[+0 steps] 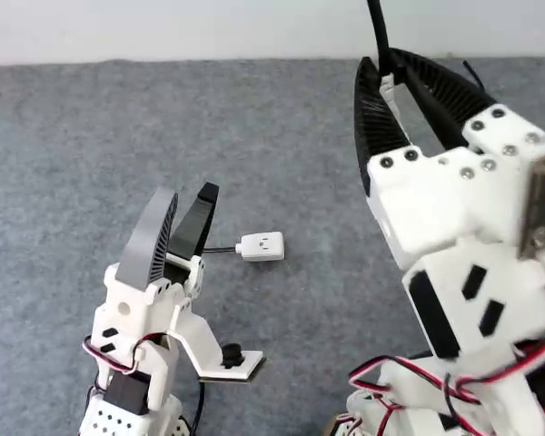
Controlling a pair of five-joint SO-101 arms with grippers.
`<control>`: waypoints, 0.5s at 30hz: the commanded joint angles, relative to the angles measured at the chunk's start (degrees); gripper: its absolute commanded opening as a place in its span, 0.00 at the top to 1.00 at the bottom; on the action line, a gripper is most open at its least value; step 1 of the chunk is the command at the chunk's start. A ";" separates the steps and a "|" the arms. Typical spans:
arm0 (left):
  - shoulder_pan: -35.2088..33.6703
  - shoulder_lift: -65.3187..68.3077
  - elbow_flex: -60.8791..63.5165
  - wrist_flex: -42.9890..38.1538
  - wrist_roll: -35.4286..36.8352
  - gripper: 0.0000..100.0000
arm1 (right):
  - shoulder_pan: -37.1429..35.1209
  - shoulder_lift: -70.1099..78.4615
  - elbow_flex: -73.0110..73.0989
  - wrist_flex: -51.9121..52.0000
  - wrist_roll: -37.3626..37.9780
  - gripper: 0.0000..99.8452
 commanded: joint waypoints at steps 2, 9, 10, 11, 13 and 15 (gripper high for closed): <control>-0.35 -0.18 -0.84 0.70 1.05 0.60 | 0.40 1.45 -0.97 1.98 -0.70 0.99; -0.26 3.52 -8.84 6.15 2.29 0.60 | 0.40 2.51 -0.97 1.98 -0.79 0.99; -0.35 5.63 -11.30 7.38 3.87 0.60 | 0.31 2.59 -0.97 1.98 -0.79 0.99; -0.44 8.18 -13.41 7.82 5.36 0.60 | 0.31 2.77 -0.97 1.98 -0.79 0.99; -0.62 13.80 -16.92 7.65 6.51 0.60 | -0.66 2.77 -0.97 1.98 -0.79 0.99; -0.44 19.52 -19.74 6.07 6.68 0.60 | -2.33 2.77 -0.97 1.98 -0.79 0.99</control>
